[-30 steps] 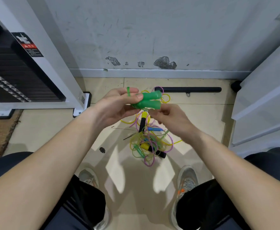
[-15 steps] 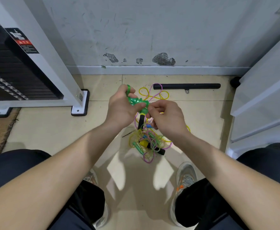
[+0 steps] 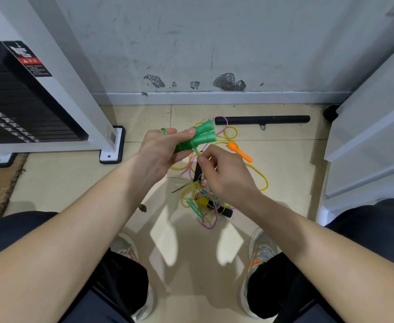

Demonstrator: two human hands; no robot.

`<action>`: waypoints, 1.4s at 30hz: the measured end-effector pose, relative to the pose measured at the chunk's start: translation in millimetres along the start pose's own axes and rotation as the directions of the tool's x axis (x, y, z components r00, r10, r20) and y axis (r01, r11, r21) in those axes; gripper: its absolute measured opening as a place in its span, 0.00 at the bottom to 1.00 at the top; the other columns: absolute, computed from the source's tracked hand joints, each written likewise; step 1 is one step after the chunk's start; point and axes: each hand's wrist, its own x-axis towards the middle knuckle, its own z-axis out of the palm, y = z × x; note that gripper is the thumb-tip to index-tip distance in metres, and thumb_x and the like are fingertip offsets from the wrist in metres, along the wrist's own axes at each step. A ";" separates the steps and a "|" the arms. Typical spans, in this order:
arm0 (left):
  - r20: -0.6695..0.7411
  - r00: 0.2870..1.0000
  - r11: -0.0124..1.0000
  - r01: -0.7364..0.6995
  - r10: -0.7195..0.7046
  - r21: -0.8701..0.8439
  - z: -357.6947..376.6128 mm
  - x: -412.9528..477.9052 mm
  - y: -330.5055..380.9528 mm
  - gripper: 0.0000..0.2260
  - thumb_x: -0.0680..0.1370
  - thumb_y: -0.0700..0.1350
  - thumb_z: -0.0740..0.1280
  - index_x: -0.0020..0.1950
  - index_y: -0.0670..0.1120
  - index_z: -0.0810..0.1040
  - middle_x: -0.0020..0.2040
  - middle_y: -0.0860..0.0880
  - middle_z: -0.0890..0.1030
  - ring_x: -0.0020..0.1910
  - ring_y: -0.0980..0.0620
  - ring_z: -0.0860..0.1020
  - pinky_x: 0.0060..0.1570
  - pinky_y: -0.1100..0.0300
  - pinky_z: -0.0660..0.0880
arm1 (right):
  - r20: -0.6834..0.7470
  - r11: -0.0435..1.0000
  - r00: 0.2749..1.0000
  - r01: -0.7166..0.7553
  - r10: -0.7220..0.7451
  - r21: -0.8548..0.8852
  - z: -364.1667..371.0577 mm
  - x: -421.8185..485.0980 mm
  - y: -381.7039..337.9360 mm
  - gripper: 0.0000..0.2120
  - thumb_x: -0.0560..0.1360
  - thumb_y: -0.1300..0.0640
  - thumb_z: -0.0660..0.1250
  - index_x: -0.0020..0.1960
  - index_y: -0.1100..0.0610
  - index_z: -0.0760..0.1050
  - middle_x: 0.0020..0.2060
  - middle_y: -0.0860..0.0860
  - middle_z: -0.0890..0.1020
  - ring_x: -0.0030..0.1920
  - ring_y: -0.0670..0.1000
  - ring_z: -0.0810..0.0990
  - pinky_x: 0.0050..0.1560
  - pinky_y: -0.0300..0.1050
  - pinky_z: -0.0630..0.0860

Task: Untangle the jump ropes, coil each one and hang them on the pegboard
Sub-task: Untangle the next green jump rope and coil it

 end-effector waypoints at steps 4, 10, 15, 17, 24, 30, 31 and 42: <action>0.119 0.993 0.997 -0.022 0.013 0.071 -5.3 -6.3 11.2 0.21 0.72 0.40 0.76 0.61 0.40 0.74 0.49 0.45 0.79 0.38 0.51 0.82 0.36 0.64 0.79 | 0.361 0.956 0.915 -0.250 0.181 0.155 -25.0 17.6 17.2 0.20 0.81 0.43 0.63 0.38 0.55 0.80 0.27 0.47 0.74 0.27 0.44 0.70 0.34 0.40 0.66; 0.384 0.913 0.783 -0.338 0.138 0.522 -8.6 -11.5 7.0 0.21 0.69 0.34 0.78 0.58 0.42 0.75 0.49 0.47 0.79 0.38 0.54 0.80 0.41 0.55 0.83 | 0.240 0.933 0.951 -0.255 0.194 0.253 -48.7 32.8 32.2 0.17 0.75 0.52 0.74 0.40 0.67 0.78 0.28 0.47 0.67 0.30 0.46 0.63 0.31 0.40 0.61; 0.244 0.864 0.472 -0.454 0.441 0.756 -4.5 -3.2 -13.1 0.24 0.66 0.46 0.81 0.54 0.51 0.71 0.46 0.55 0.77 0.40 0.58 0.74 0.44 0.60 0.71 | 0.213 0.912 0.960 -0.247 0.184 0.327 -41.2 26.6 11.6 0.13 0.81 0.58 0.63 0.43 0.61 0.83 0.34 0.50 0.81 0.26 0.46 0.70 0.31 0.40 0.69; 0.152 0.851 0.534 -0.443 0.502 0.720 -0.9 -1.6 -18.6 0.24 0.67 0.47 0.81 0.54 0.51 0.70 0.46 0.55 0.76 0.42 0.55 0.75 0.47 0.59 0.73 | 0.082 0.957 0.985 -0.167 0.152 0.237 -31.7 18.9 2.7 0.13 0.81 0.57 0.63 0.42 0.55 0.82 0.33 0.45 0.83 0.26 0.45 0.74 0.33 0.42 0.73; -0.068 0.989 0.984 -0.119 0.129 0.133 9.5 -3.5 -22.3 0.21 0.75 0.41 0.75 0.62 0.41 0.69 0.58 0.45 0.75 0.44 0.48 0.82 0.49 0.52 0.82 | -0.145 0.995 0.987 0.083 -0.075 0.056 2.0 -1.3 -2.9 0.08 0.81 0.54 0.64 0.49 0.53 0.82 0.34 0.47 0.81 0.35 0.48 0.78 0.42 0.47 0.74; -0.014 0.996 0.995 0.083 -0.084 -0.046 9.4 -3.5 -13.5 0.24 0.73 0.44 0.77 0.64 0.36 0.72 0.55 0.42 0.78 0.45 0.48 0.83 0.44 0.56 0.83 | -0.125 0.963 0.966 0.204 -0.227 -0.174 0.9 7.1 5.0 0.10 0.81 0.53 0.60 0.54 0.53 0.79 0.44 0.50 0.81 0.46 0.55 0.78 0.47 0.54 0.75; -0.010 0.996 0.995 0.087 -0.088 -0.039 8.6 -3.7 -13.4 0.26 0.72 0.47 0.78 0.63 0.36 0.74 0.54 0.43 0.79 0.46 0.47 0.83 0.45 0.56 0.83 | -0.103 0.955 0.965 0.218 -0.242 -0.202 0.7 7.1 5.0 0.10 0.81 0.53 0.60 0.54 0.53 0.79 0.44 0.50 0.81 0.46 0.55 0.78 0.47 0.55 0.75; 0.275 0.956 0.990 0.066 -0.099 0.126 -7.6 -10.6 12.8 0.18 0.74 0.42 0.74 0.63 0.39 0.79 0.53 0.46 0.83 0.43 0.55 0.83 0.40 0.65 0.79 | 0.308 0.985 0.945 -0.146 0.112 0.090 -19.5 18.5 21.5 0.15 0.81 0.46 0.63 0.41 0.51 0.82 0.37 0.55 0.81 0.40 0.55 0.78 0.44 0.49 0.74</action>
